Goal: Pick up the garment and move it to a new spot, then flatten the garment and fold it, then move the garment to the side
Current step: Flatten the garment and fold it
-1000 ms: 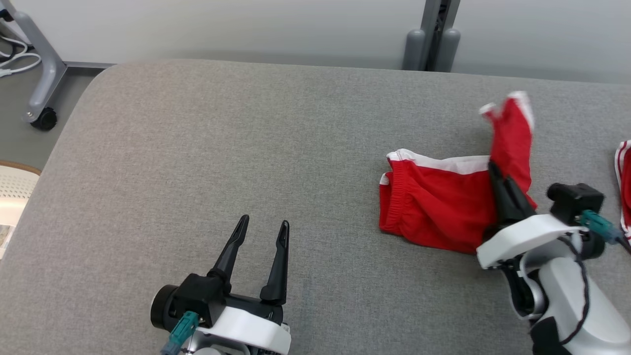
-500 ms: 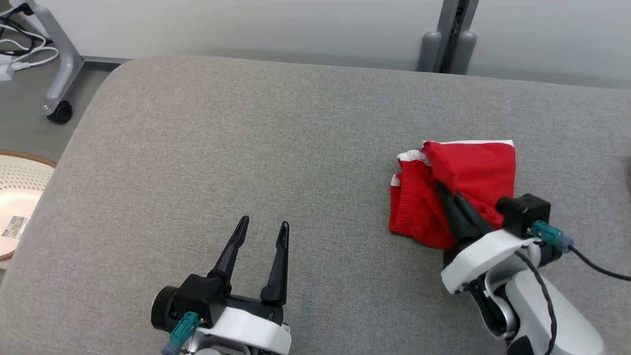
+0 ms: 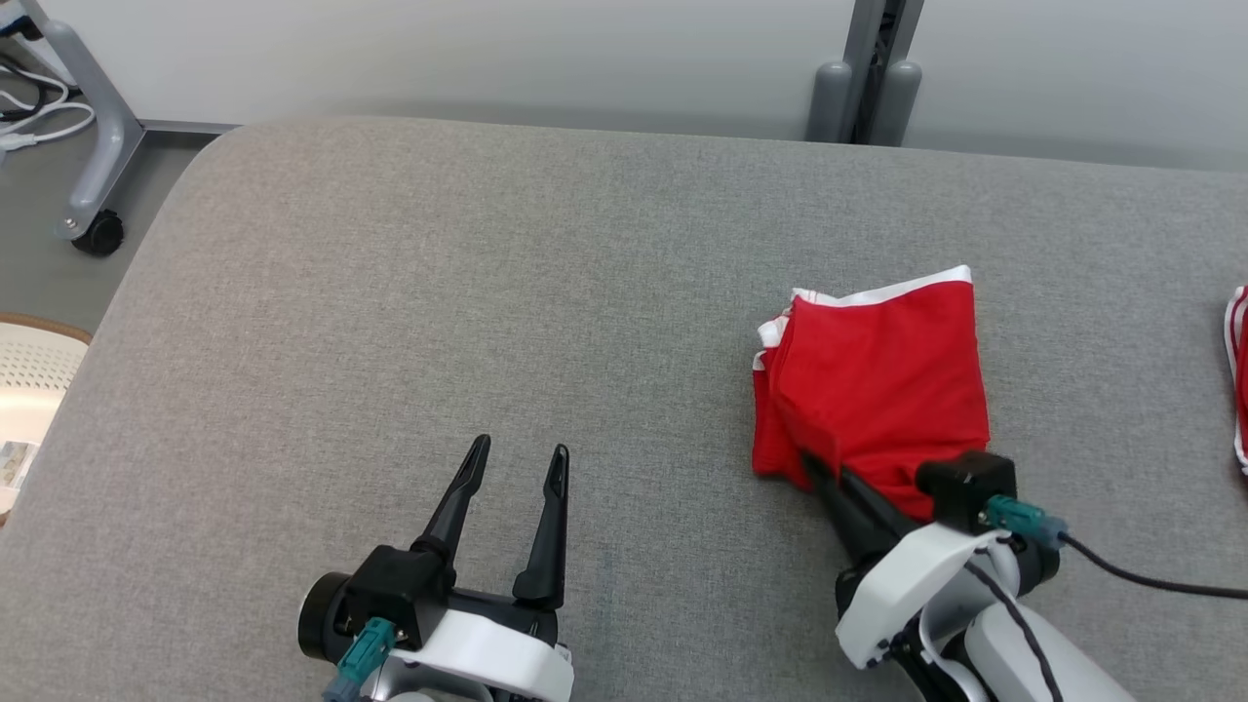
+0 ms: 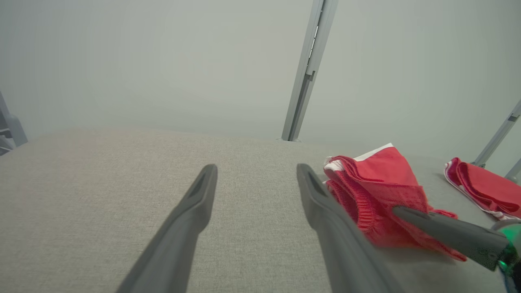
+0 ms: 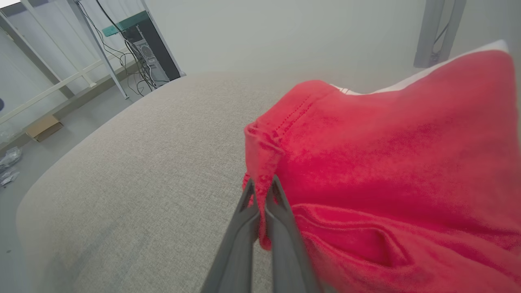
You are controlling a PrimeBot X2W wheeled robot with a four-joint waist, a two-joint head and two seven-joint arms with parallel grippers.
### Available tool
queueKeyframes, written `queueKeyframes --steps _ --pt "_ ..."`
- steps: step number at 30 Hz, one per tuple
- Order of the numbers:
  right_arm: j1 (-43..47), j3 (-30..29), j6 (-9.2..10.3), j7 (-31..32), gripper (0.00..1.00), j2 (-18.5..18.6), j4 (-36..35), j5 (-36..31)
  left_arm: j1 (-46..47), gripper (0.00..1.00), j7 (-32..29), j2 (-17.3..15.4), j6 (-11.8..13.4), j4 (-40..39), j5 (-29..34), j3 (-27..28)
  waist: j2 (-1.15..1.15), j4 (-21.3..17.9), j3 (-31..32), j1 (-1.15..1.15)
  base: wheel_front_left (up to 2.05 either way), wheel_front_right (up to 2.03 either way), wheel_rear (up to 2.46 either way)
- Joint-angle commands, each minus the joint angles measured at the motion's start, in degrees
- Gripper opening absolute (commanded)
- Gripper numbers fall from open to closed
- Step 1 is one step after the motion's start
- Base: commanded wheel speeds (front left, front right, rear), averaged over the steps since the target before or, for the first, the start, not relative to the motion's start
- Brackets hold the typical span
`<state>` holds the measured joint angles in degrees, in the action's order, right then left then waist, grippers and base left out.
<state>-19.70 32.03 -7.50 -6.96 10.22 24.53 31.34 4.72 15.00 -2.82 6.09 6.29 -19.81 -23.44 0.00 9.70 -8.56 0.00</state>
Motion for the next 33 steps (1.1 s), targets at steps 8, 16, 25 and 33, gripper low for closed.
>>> queueKeyframes --steps 8,16,25,33 --pt "2.6 1.2 0.01 -0.1 1.00 0.1 -2.9 1.0 -0.9 1.00 0.2 -0.2 0.1 1.2 -0.1 0.4 0.00 -1.7 1.6 0.00 0.00 0.00 0.00" --pt "1.1 -3.8 0.01 -4.4 1.00 0.7 -2.8 -3.8 -1.4 1.00 0.2 -0.2 0.1 1.5 -0.2 1.5 0.00 -5.1 3.8 0.00 0.00 0.00 0.00" --pt "0.2 -10.4 0.00 -7.7 1.00 -1.1 3.2 -5.3 -2.5 1.00 0.2 -0.2 0.3 2.2 -2.4 4.8 0.00 -10.0 6.1 0.00 0.00 0.00 0.00" --pt "3.1 -16.0 0.00 -8.3 1.00 -1.2 1.1 -12.8 -4.3 1.00 0.2 -0.2 0.2 2.1 -3.2 8.2 0.00 -12.7 7.5 0.00 0.00 0.00 0.00"
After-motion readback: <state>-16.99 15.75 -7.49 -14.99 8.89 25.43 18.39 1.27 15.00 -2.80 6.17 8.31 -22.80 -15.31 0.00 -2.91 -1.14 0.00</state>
